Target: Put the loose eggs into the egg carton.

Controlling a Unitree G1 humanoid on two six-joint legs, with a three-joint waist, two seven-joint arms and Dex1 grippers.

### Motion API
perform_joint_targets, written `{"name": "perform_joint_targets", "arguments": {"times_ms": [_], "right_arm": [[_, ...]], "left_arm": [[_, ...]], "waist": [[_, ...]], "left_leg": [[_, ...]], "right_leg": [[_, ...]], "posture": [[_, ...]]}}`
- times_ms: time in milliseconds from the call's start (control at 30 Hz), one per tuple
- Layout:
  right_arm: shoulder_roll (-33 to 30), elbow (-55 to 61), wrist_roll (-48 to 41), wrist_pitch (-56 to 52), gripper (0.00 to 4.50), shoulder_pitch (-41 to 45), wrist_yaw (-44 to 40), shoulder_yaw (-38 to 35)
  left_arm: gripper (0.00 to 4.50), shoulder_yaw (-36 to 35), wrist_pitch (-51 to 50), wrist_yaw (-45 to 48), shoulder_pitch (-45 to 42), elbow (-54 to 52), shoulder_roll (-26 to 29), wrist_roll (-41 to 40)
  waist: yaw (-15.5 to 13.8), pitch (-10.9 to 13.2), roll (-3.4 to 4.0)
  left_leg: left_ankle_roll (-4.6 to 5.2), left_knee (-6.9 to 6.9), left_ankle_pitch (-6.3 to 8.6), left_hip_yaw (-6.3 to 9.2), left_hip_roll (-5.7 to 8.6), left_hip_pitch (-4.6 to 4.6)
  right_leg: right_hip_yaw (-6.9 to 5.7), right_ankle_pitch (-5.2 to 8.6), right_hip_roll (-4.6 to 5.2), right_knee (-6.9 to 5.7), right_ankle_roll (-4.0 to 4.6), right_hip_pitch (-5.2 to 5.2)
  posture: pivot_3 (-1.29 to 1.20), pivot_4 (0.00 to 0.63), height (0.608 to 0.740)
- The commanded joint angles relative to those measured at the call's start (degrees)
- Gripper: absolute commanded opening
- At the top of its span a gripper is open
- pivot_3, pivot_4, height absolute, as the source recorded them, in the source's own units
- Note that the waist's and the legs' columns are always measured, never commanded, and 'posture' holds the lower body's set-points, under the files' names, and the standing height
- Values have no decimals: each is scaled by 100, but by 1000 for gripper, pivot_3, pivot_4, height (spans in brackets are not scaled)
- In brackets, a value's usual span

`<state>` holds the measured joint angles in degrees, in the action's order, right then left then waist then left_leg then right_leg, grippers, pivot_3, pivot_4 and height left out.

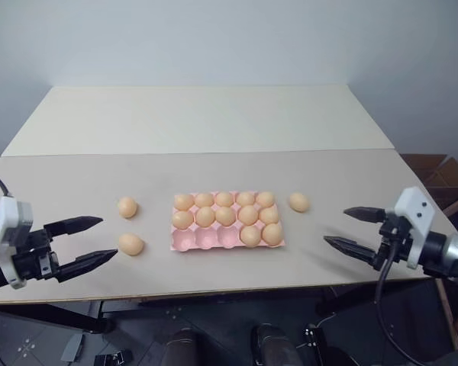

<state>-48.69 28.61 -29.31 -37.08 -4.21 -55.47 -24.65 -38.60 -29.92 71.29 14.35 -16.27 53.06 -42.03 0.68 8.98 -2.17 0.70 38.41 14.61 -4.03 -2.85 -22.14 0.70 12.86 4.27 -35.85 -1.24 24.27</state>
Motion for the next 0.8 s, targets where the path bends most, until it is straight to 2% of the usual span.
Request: {"name": "perform_joint_targets", "arguments": {"times_ms": [33,200,333,533,800], "right_arm": [[98,-41,-27,357,4488,-64,83,-277],[168,-47,-51,401,4488,12,309,-138],[295,-326,250,390,4488,614,767,451],[715,-1653,1142,270,4488,2032,1544,1732],[1461,-3301,1910,454,4488,3098,2169,2518]], "left_arm": [[4500,-235,134,-56,-5,-134,-58,-57],[4500,-167,118,-132,-89,-216,-103,-101],[4500,-39,140,-156,-260,-224,-88,-102],[4500,199,164,-168,-604,-148,-54,-68],[4500,218,164,-237,-567,-267,-109,-122]], "waist": [[-4,0,0],[-3,-1,1],[19,-1,0],[13,0,1],[1,0,2]], "left_leg": [[-1,1,-1,-1,0,3],[-4,4,-2,-3,0,11],[-3,2,-2,-8,-1,9],[-3,3,-3,-13,2,7],[-3,-8,-2,-9,2,-12]], "right_leg": [[1,25,1,-1,-12,-1],[8,27,3,-8,-5,-4],[11,25,2,-6,-4,-1],[13,0,0,-7,40,3],[7,-18,-3,-2,7,16]], "posture": [[0,150,740],[0,150,740],[0,150,740],[0,150,740],[0,150,740]]}}
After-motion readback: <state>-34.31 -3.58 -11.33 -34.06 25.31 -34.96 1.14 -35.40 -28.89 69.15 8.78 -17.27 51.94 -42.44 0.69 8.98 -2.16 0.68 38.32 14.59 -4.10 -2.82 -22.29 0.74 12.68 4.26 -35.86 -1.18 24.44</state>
